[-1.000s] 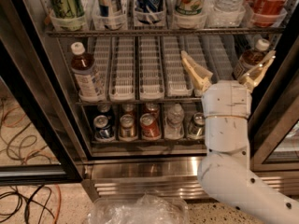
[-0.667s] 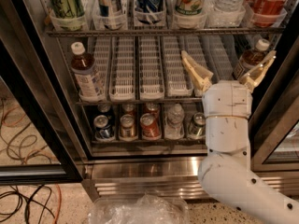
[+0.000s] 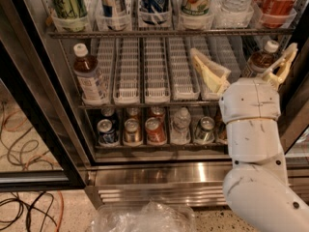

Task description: Pick water bottle from top shelf of fridge

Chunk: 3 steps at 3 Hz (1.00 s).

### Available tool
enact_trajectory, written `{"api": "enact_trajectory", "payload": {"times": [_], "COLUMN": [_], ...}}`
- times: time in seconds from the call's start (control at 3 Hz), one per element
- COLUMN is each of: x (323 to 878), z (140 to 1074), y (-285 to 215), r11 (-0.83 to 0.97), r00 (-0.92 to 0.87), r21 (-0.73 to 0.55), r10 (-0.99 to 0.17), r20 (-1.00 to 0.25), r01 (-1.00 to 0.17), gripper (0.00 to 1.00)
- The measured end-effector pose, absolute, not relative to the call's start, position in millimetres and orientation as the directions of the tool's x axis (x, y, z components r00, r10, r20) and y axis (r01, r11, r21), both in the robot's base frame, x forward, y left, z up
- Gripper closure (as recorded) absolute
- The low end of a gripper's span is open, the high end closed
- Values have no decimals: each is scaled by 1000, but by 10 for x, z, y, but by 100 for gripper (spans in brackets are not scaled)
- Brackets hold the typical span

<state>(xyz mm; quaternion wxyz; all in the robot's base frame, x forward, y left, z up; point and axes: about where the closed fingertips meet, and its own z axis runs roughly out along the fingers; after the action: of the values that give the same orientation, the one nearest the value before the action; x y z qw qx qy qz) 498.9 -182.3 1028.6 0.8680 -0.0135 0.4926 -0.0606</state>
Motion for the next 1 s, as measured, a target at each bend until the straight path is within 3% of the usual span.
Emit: {"api": "enact_trajectory", "payload": {"times": [1.0], "x": [5175], "z": [10448], "y": [-1841], "r11": [988], "r00": [566], "r21": [-122], "r10": [-152], "r20": [-811], "r01": [90], "gripper": [0]}}
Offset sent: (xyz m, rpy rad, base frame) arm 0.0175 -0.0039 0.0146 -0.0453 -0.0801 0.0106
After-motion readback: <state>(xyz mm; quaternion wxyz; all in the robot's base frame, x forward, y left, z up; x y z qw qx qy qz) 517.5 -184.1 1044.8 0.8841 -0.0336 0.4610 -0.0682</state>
